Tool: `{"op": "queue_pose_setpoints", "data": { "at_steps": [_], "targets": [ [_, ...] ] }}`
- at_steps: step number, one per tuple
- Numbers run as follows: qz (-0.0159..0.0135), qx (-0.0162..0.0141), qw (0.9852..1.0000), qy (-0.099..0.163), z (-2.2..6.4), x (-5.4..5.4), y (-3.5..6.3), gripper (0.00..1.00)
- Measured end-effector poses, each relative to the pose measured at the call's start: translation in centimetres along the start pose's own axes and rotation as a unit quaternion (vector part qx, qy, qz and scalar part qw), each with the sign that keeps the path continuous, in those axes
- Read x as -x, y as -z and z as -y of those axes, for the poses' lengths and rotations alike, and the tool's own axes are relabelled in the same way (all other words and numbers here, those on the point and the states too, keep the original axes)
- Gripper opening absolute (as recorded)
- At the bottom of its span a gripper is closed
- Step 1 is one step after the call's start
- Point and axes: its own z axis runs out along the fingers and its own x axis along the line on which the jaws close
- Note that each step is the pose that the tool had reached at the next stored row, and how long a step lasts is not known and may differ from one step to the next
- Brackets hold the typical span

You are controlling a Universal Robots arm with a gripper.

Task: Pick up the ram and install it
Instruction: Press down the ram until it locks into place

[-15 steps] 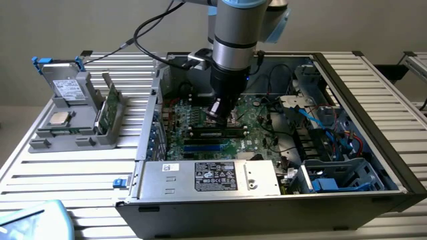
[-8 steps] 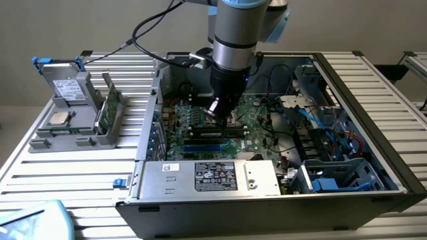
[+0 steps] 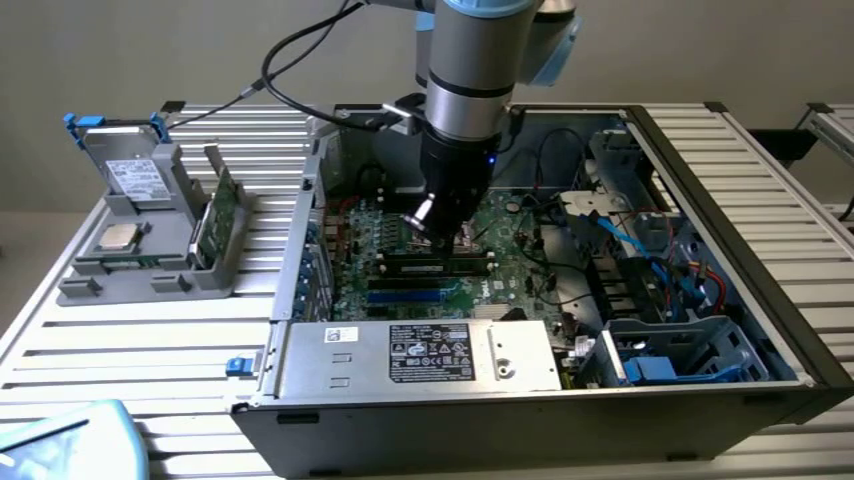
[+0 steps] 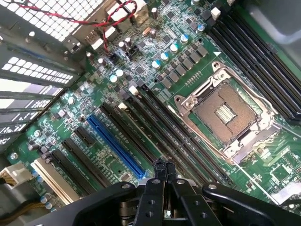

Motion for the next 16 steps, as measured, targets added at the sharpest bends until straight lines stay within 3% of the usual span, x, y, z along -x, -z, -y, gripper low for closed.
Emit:
{"op": "queue_pose_setpoints", "data": {
  "at_steps": [9, 16],
  "targets": [
    [0.0019, 0.0034, 0.9983, -0.057, 0.00, 0.00, 0.00, 0.11],
    [0.0034, 0.0062, 0.9946, -0.104, 0.00, 0.00, 0.00, 0.11]
  ]
}}
